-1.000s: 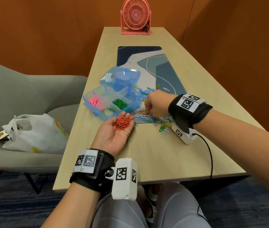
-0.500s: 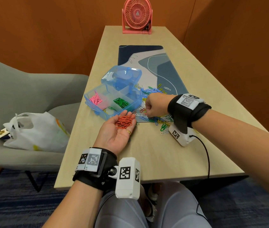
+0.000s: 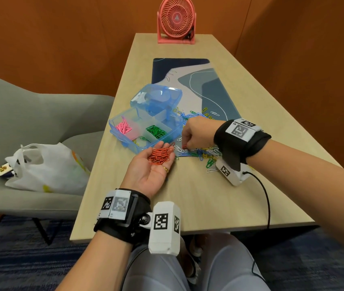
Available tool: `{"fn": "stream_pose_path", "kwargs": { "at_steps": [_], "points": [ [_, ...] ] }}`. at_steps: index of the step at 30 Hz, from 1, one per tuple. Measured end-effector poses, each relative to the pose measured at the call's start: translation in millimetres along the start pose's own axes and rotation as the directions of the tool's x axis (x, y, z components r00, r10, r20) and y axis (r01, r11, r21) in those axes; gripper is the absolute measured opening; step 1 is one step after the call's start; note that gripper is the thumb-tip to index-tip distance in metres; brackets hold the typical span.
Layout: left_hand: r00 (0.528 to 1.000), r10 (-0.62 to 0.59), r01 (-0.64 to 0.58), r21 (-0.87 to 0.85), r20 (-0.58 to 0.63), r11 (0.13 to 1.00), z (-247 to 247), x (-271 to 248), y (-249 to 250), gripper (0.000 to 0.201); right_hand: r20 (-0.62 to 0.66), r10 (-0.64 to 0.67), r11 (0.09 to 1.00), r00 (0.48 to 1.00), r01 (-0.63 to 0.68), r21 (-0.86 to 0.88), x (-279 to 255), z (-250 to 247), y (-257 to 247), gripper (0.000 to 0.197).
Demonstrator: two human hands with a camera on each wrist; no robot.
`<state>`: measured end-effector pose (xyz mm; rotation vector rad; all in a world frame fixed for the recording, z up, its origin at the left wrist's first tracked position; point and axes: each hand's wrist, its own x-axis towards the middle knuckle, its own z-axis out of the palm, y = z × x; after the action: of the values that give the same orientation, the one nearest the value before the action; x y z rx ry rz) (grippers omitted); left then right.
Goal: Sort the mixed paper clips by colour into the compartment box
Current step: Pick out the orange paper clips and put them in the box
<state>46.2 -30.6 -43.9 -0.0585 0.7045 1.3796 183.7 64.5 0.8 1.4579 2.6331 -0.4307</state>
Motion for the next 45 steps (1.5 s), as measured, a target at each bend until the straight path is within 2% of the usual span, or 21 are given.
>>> {"fn": "stream_pose_path", "kwargs": {
  "at_steps": [4,11,15,18,21,25,27,29,35,40,45],
  "points": [
    [1.000,0.000,0.000,0.002,-0.001,1.000,0.0,0.7,0.4,0.034,-0.080,0.011,1.000,0.997,-0.010,0.014,2.2,-3.5,0.0,0.011],
    [1.000,0.001,-0.001,0.009,-0.003,1.000,-0.6,1.2,0.5,0.034,0.030,0.002,0.995,1.000,0.001,-0.099,1.2,-1.0,-4.7,0.010],
    [1.000,-0.003,0.003,0.023,-0.008,1.000,-0.7,1.3,0.7,0.035,0.064,0.018,0.985,0.998,-0.006,-0.174,-2.9,0.9,-6.7,0.020],
    [1.000,-0.003,0.003,0.024,-0.014,1.000,-0.5,1.1,1.4,0.035,0.062,0.007,0.983,0.998,0.005,-0.185,-4.8,1.2,-9.0,0.013],
    [1.000,-0.009,0.010,0.030,-0.017,0.999,-0.5,0.8,2.0,0.035,0.022,-0.002,0.994,1.000,0.004,-0.111,-6.8,-1.1,-9.3,0.005],
    [1.000,-0.021,0.021,0.030,-0.022,0.999,1.6,-0.3,1.6,0.033,-0.086,-0.061,0.991,0.994,0.071,0.114,-13.3,-14.7,-17.6,0.004],
    [0.999,-0.026,0.026,-0.002,-0.021,1.000,2.5,-0.5,2.2,0.032,-0.082,-0.122,0.966,0.989,0.137,0.218,-16.9,-21.3,-28.7,0.004],
    [0.999,-0.033,0.033,-0.055,-0.008,0.998,2.4,-0.6,3.2,0.031,-0.064,-0.171,0.954,0.983,0.181,0.238,-17.3,-23.2,-38.0,0.008],
    [0.999,-0.022,0.022,0.000,-0.049,1.000,3.5,-9.0,7.8,0.033,-0.107,-0.118,0.987,0.987,0.129,0.096,-1.5,-20.6,-31.0,0.018],
    [0.998,-0.009,0.010,0.026,-0.060,1.000,-0.1,-9.8,12.1,0.031,-0.019,-0.112,0.991,0.994,0.110,-0.077,12.8,-2.6,-25.5,0.025],
    [0.998,-0.007,0.009,0.016,-0.069,1.000,-2.0,-8.5,12.3,0.031,0.018,-0.126,0.978,0.992,0.127,-0.166,13.3,0.8,-19.9,0.020]
  ]
}}
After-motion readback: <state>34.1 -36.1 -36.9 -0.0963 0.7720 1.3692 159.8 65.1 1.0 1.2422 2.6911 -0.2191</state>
